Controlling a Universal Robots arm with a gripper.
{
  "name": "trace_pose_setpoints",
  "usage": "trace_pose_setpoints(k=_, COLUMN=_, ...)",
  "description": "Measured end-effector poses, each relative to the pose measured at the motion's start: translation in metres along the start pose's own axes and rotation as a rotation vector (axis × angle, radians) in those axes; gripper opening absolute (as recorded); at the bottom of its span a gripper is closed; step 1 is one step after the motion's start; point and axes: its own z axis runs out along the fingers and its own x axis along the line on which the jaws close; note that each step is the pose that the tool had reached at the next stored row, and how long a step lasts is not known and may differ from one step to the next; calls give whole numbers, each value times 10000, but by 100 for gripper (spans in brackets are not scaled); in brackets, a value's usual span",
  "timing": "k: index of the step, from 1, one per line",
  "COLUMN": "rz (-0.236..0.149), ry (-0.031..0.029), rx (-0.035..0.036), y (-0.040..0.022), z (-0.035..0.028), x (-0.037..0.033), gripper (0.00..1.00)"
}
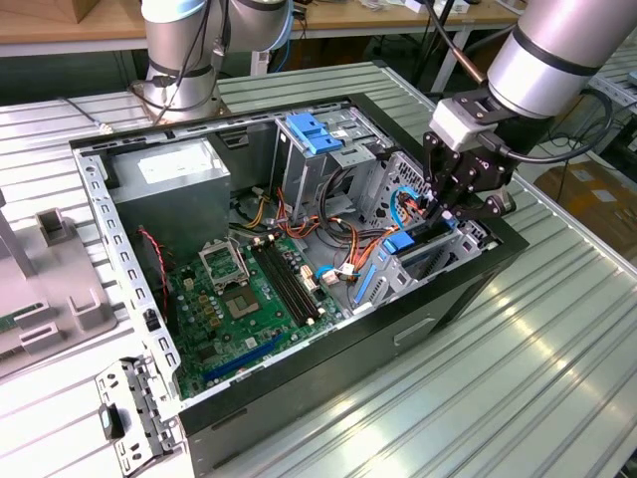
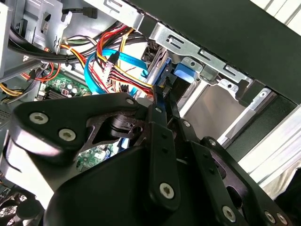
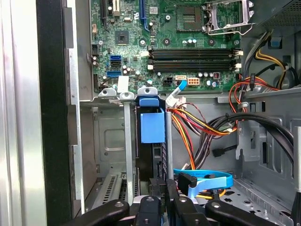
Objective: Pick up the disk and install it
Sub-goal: 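Insert the first disk wire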
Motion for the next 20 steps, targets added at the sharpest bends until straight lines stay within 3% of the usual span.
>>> trace_pose_setpoints(k=7, rz=5, ry=4, rx=0, y=0, z=-43, x=-3, gripper=17)
trace_pose_setpoints(k=10, rz=-26, ry=-44, rx=-4, y=-22, z=-12, x=16, gripper=17)
trace_pose_setpoints(k=20, rz=-37, ry=-100, rx=-7, y=-29, z=23, x=24, gripper=17)
